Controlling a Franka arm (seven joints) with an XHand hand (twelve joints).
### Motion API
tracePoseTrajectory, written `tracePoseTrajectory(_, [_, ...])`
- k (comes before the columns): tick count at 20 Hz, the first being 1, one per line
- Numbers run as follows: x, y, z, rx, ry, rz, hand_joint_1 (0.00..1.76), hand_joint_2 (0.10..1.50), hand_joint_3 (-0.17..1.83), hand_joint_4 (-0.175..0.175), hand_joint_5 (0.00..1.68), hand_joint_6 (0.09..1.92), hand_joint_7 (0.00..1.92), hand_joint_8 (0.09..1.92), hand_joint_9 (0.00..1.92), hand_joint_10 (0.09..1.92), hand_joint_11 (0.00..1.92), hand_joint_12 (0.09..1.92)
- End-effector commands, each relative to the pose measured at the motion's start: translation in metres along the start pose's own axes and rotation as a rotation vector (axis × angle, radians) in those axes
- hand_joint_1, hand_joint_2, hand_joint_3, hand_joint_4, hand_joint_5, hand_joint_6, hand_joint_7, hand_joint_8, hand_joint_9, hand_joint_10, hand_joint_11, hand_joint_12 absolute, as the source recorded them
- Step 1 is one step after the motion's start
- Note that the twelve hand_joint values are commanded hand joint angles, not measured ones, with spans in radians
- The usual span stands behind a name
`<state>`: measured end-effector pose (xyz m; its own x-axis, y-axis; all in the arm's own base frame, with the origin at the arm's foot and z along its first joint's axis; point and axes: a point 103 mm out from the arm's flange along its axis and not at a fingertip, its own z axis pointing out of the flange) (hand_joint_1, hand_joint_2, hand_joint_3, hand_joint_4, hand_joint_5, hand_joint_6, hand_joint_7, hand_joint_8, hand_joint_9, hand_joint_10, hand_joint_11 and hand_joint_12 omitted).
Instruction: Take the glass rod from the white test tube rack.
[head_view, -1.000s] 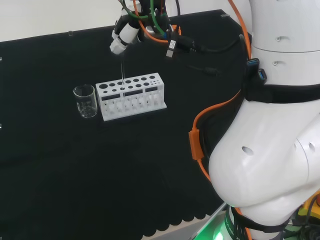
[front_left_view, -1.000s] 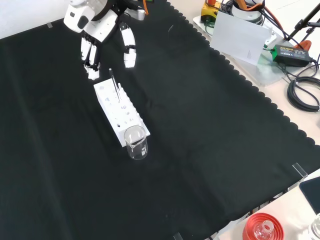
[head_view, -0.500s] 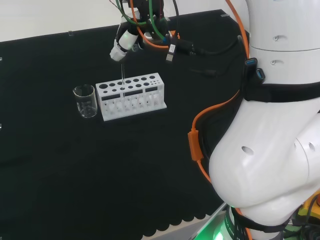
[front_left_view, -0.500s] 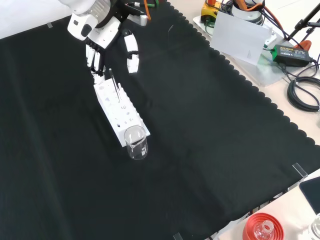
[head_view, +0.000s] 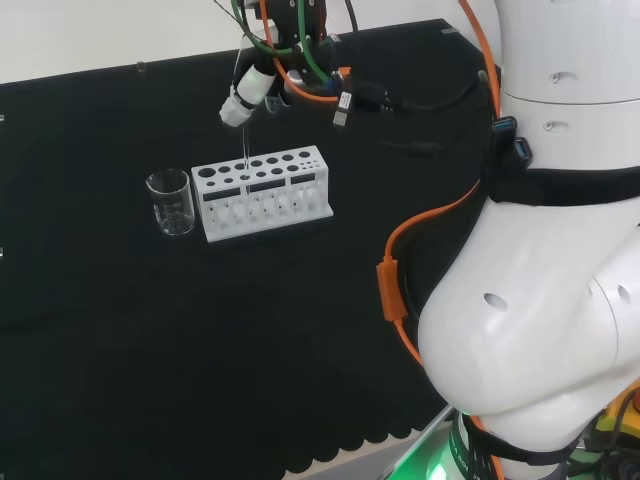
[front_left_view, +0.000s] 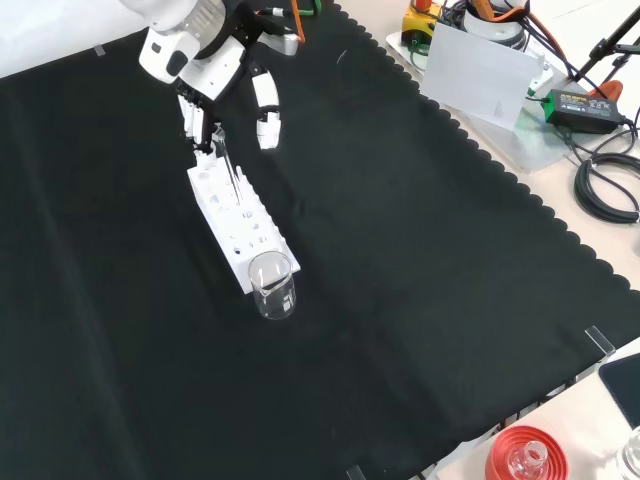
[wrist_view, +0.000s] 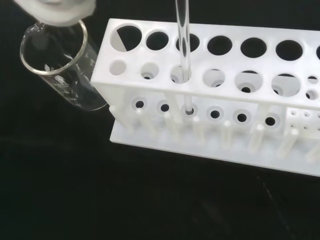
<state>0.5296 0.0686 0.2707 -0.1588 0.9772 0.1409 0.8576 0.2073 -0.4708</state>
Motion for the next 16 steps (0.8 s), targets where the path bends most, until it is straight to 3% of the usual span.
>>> tracePoseTrajectory(1, [0.0043, 0.0044, 0.0027, 0.002, 0.003, -0.011, 0.77, 0.67, 0.41, -0.09, 0.65, 0.27, 0.68, 0.72, 1.08, 0.55, 1.04, 1.11])
tracePoseTrajectory(7, [0.0099, 0.0128, 0.0093, -0.01, 0.003, -0.029, 0.85, 0.65, 0.49, -0.13, 0.62, 0.55, 0.75, 0.71, 1.2, 0.48, 1.19, 1.01])
tracePoseTrajectory(10, [0.0089, 0.0135, 0.0082, -0.043, 0.002, -0.054, 0.95, 0.64, 0.56, -0.166, 0.71, 0.63, 0.81, 0.71, 1.29, 0.41, 1.32, 0.91])
tracePoseTrajectory(16, [0.0085, 0.012, 0.0037, -0.125, 0.012, -0.053, 1.16, 0.62, 0.7, -0.175, 0.94, 0.61, 1.06, 0.64, 1.53, 0.21, 1.58, 0.67])
